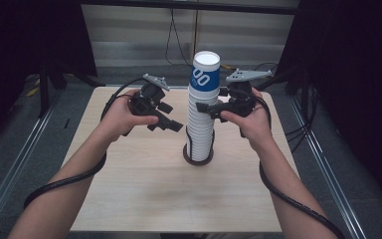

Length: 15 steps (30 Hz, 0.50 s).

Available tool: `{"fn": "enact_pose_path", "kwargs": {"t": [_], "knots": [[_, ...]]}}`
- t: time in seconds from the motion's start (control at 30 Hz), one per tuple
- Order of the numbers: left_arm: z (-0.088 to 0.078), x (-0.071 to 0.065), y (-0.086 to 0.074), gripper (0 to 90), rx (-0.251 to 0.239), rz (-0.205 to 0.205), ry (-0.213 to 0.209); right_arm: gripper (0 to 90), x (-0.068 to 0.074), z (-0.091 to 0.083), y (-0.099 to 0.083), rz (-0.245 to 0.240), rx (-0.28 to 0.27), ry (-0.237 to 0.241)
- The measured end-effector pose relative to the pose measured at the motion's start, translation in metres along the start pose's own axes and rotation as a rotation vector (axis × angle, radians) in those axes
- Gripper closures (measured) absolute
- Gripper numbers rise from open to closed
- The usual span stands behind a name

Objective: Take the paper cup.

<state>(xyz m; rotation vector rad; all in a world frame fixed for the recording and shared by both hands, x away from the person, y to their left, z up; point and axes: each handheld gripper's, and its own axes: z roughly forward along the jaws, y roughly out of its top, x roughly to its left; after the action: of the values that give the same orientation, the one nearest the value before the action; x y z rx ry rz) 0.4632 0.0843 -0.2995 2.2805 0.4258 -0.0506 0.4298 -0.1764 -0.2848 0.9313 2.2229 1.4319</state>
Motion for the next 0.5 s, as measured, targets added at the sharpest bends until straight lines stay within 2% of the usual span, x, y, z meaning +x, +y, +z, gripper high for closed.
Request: {"fn": "enact_pose_path", "kwargs": {"t": [0.17,0.33,0.43,0.5], "knots": [[-0.002,0.001,0.005,16.7,-0.006,-0.002,0.0,12.3,0.0,0.0,-0.002,0.005,-0.011,0.001],[-0.009,-0.002,0.018,16.7,-0.012,0.007,0.02,12.5,0.0,-0.001,-0.003,0.011,-0.015,0.002],[-0.012,-0.002,0.022,16.6,-0.016,0.008,0.02,12.5,0.0,-0.001,-0.003,0.014,-0.018,0.001],[-0.013,-0.003,0.026,16.7,-0.029,0.001,0.005,12.6,0.0,-0.001,-0.004,0.016,-0.018,0.0]]}}
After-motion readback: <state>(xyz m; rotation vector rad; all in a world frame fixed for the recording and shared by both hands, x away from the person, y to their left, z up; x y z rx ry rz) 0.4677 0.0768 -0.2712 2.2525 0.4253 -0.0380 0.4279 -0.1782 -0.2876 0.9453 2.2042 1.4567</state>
